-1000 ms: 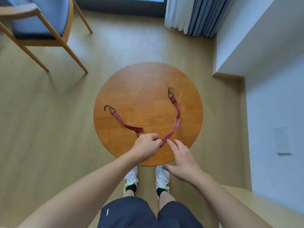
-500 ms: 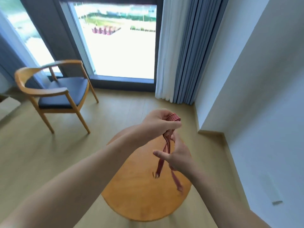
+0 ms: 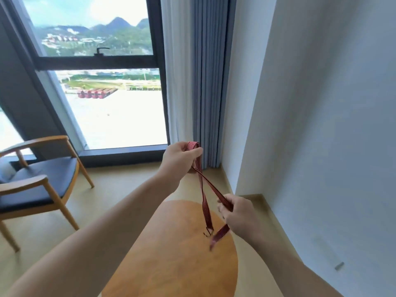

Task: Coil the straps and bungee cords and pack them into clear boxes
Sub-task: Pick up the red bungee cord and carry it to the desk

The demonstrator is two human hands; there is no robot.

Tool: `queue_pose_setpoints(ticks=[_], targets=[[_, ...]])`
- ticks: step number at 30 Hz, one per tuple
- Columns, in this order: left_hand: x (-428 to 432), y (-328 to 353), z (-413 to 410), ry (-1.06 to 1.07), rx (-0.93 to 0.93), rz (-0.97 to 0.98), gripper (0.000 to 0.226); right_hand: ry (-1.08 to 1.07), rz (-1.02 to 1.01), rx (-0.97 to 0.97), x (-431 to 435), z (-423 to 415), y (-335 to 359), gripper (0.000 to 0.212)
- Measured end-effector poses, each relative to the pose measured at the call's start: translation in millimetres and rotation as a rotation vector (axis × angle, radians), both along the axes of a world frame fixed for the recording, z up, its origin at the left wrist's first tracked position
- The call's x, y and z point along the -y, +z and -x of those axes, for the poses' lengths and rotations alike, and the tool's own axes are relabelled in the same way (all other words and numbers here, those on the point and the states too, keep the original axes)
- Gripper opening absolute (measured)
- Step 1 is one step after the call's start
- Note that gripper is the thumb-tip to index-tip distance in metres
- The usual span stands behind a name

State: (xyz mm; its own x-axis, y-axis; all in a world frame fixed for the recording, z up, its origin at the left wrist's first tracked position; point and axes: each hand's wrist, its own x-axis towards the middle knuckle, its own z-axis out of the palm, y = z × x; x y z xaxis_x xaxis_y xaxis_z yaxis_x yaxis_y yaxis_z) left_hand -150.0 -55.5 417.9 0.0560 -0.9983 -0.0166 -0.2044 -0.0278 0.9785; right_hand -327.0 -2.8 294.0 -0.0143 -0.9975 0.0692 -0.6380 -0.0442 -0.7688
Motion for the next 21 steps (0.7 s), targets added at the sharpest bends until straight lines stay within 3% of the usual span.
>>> queue_pose_setpoints(ticks=[5,11,14,18,20,21], targets=[[11.6,1.6,28.2,-0.054,-0.053,-0.011,0.019,-0.041,-0.123,-0.086,-14.0,31.7,-4.3,0.002],[13.9,8.9,66.8,-0.272,-0.012,-0.026,0.019,-0.070,-0.213,-0.120,-29.9,54.9,6.5,0.021],[10.7,21.1,81.1,-0.463,0.142,0.005,0.016,-0.166,-0.198,-0.089,-34.5,61.1,13.3,0.045],[-1.0,31.0,97.1,-0.623,0.505,0.174,0.021,-0.345,-0.024,-0.039,-36.5,64.0,23.6,0.109],[-9.6,33.8,105.5,-0.714,0.620,0.259,0.020,-0.330,0.020,0.002,-43.6,62.8,30.9,0.117],[-14.2,35.2,110.1,-0.751,0.647,0.288,0.023,-0.301,0.024,0.054,-49.5,62.4,33.9,0.106]])
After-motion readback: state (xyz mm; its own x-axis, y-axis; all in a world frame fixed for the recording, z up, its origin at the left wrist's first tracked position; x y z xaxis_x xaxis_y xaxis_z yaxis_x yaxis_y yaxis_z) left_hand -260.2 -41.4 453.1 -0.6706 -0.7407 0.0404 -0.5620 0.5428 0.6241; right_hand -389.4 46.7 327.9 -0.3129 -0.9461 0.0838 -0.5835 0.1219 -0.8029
